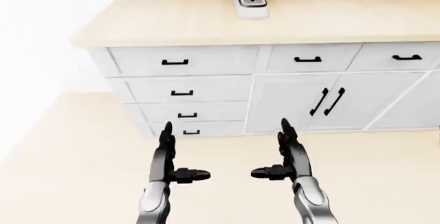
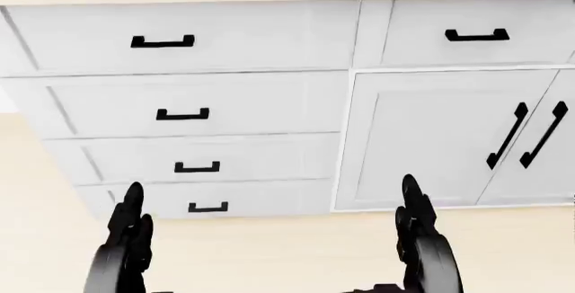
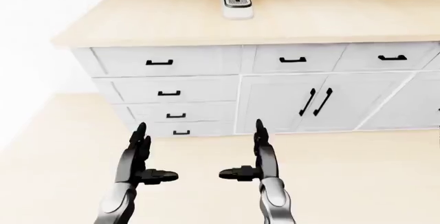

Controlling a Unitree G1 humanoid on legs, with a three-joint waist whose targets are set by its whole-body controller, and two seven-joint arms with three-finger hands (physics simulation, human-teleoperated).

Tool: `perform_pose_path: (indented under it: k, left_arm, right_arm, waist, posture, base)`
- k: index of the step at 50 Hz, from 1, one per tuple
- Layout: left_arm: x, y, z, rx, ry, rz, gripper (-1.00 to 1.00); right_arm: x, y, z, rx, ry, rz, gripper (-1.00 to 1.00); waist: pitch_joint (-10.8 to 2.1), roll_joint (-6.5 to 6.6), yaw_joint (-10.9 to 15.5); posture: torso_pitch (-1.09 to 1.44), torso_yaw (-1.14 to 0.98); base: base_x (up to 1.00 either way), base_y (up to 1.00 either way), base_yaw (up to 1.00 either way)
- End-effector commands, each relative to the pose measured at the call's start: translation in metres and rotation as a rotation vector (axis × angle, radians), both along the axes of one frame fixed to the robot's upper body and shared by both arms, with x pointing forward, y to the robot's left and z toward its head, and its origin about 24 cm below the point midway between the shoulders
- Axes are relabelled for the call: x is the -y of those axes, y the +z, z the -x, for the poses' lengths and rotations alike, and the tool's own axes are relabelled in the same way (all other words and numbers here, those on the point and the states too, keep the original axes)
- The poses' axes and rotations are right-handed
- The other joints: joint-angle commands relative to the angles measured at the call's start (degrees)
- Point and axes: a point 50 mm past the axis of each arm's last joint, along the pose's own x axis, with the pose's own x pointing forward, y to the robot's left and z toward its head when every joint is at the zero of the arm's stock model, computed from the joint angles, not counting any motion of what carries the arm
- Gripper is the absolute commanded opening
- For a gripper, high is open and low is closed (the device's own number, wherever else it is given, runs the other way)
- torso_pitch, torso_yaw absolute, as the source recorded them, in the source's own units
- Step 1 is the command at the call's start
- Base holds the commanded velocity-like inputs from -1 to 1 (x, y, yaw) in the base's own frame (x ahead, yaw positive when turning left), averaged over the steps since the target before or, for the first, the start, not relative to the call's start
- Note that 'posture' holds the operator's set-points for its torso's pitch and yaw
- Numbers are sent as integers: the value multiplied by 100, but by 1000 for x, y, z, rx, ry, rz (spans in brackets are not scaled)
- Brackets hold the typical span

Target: Navigate to the stove.

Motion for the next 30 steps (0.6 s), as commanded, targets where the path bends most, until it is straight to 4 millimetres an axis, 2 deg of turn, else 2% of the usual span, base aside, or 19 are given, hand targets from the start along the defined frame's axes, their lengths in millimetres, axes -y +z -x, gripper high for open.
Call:
perform_pose_path:
  k: [1, 2, 3, 4, 5, 7, 8, 17, 21, 22, 24, 25, 26, 30]
  left_arm:
    - [1, 34, -8, 171, -5, -5, 100]
    - [1, 33, -8, 171, -4, -6, 100]
    - [1, 33, -8, 170, -4, -5, 100]
    - [0, 31, -9, 170, -4, -7, 100]
    - [1, 31, -9, 169, -4, -9, 100]
    - [1, 33, -8, 168, -4, -8, 100]
    - [1, 33, -8, 168, -4, -9, 100]
    - [1, 32, -10, 165, 0, -7, 100]
    - [-4, 35, -11, 163, 35, 1, 100]
    - [-7, 42, -12, 182, 43, 11, 100]
    - [-12, 51, -15, 171, 68, 35, 100]
    - [-12, 68, -12, 191, 38, 56, 100]
    - [-14, 73, -12, 199, 49, 55, 100]
    - [-26, 120, -4, 310, 103, 38, 100]
  right_arm:
    - [0, 33, -8, 162, -1, -4, 100]
    - [0, 33, -8, 161, 1, -5, 100]
    - [0, 32, -8, 157, -1, -5, 100]
    - [0, 32, -9, 157, -1, -6, 100]
    - [0, 31, -9, 155, -2, -7, 100]
    - [0, 32, -9, 152, -3, -5, 100]
    - [0, 32, -9, 151, -3, -5, 100]
    - [0, 30, -11, 146, -2, 2, 100]
    - [0, 39, -8, 145, 19, 2, 100]
    - [3, 47, -8, 163, 2, -48, 100]
    - [11, 61, -6, 196, -28, -39, 100]
    - [13, 70, -4, 204, -33, -54, 100]
    - [13, 76, -2, 216, -36, -46, 100]
    - [17, 122, 9, 307, -54, -3, 100]
  waist:
    - [-5, -45, -12]
    - [-206, -42, 12]
    - [-354, -6, 42]
    - [-295, -9, 42]
    - [-89, -38, 38]
    - [-400, -43, 41]
    - [-435, -43, 43]
    - [-474, -26, 47]
    - [-514, -25, 48]
    - [-517, -25, 49]
    - [-530, -23, 48]
    - [-531, -24, 50]
    - [-545, -20, 54]
    - [-515, -27, 56]
  posture:
    - [0, 0]
    - [0, 0]
    - [0, 0]
    - [0, 0]
    - [0, 0]
    - [0, 0]
    - [0, 0]
    - [0, 0]
    - [0, 0]
    - [0, 0]
    - [0, 0]
    - [0, 0]
    - [0, 0]
    - [0, 0]
  base:
    - [0, 0, 0]
    - [0, 0, 0]
    - [0, 0, 0]
    - [0, 0, 0]
    - [0, 0, 0]
    - [0, 0, 0]
    - [0, 0, 0]
    - [0, 0, 0]
    - [0, 0, 0]
    - [0, 0, 0]
    - [0, 0, 0]
    - [0, 0, 0]
    - [0, 0, 0]
    - [0, 0, 0]
